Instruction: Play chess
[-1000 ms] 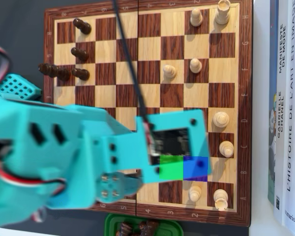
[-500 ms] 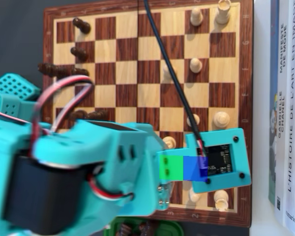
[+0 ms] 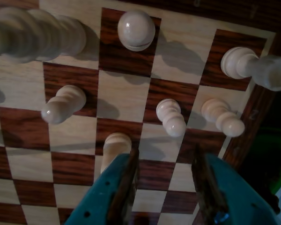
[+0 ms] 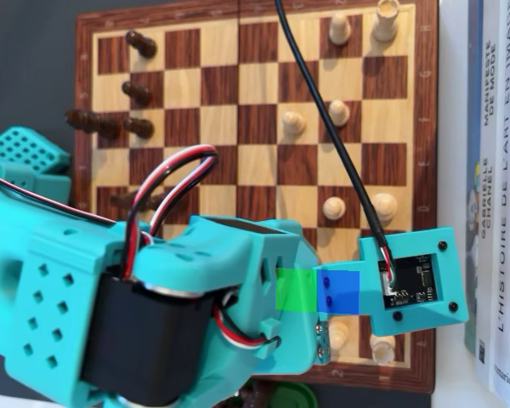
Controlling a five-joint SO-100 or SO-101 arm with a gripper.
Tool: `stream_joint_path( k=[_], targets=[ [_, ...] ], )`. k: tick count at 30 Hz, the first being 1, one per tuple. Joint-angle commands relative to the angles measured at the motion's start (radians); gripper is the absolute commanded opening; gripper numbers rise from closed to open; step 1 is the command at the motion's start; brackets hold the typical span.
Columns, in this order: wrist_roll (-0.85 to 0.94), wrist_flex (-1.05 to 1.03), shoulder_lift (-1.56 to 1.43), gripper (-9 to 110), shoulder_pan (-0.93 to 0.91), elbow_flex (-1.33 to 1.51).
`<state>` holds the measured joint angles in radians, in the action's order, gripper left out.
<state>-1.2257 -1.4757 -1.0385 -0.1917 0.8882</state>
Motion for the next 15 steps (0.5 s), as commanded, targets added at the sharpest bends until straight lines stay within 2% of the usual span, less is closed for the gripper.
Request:
stream_joint_path(
  k=[1, 15],
  targets=[
    [0.003, 0.006, -0.002, 17, -0.014, -0.072],
    [0.003, 0.008, 0.051, 17, -0.046, -0.100]
  ],
)
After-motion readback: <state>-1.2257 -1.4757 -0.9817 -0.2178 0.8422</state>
